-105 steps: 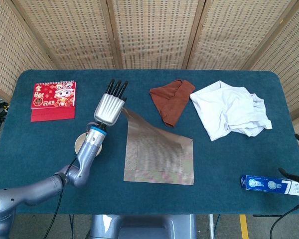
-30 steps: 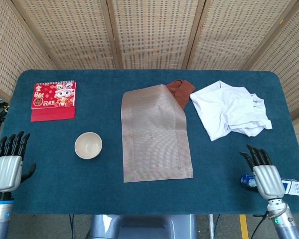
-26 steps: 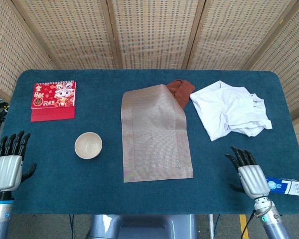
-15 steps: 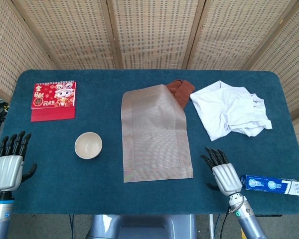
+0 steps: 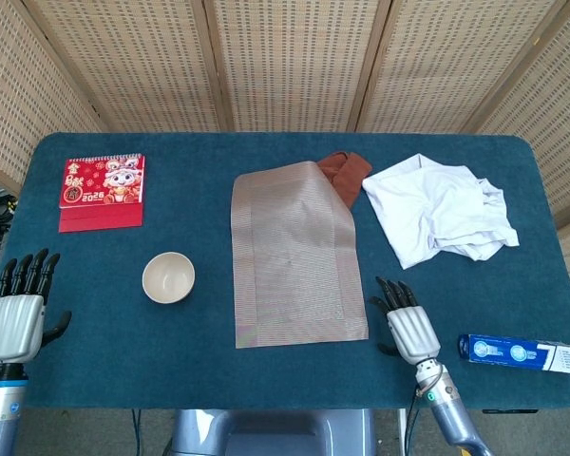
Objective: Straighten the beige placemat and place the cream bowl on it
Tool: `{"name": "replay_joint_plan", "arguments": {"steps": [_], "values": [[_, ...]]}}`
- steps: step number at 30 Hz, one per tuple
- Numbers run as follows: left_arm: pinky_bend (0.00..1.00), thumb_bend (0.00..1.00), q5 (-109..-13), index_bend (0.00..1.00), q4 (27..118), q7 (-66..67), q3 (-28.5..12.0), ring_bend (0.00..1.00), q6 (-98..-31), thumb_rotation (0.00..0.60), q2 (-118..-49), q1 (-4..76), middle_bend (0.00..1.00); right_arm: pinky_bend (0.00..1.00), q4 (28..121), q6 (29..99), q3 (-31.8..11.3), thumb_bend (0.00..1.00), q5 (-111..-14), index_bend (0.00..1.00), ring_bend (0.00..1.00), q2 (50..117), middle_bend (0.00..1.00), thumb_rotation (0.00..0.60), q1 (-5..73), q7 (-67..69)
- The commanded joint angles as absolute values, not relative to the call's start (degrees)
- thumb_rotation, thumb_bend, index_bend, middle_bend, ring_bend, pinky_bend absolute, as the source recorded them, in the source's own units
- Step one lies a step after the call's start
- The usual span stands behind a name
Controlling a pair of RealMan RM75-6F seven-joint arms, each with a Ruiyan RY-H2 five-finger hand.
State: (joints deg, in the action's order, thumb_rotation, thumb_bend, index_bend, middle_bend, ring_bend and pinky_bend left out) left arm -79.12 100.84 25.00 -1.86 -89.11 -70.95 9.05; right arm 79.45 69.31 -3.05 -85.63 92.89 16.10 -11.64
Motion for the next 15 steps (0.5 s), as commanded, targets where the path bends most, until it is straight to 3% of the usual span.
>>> {"name": "replay_joint_plan", "arguments": {"steps": [1,15], "values": [[0.00,0.28,-79.19,0.00,100.81,25.06,-1.97,0.00,-89.02,0.600,-71.00,8.95,0.00,0.00,79.19,69.04,-2.83,0.14,-85.45,0.27,0.00,93.43,0.00,0.600,16.28,-11.31],[0.00,0.28,-78.68,0.00,100.64,24.21,-3.18,0.00,-87.95,0.600,-70.81,8.63,0.00,0.00,76.45,67.73,-2.73,0.18,-84.31,0.28,0.00,97.07,0.00,0.600,17.64,-9.83]]}}
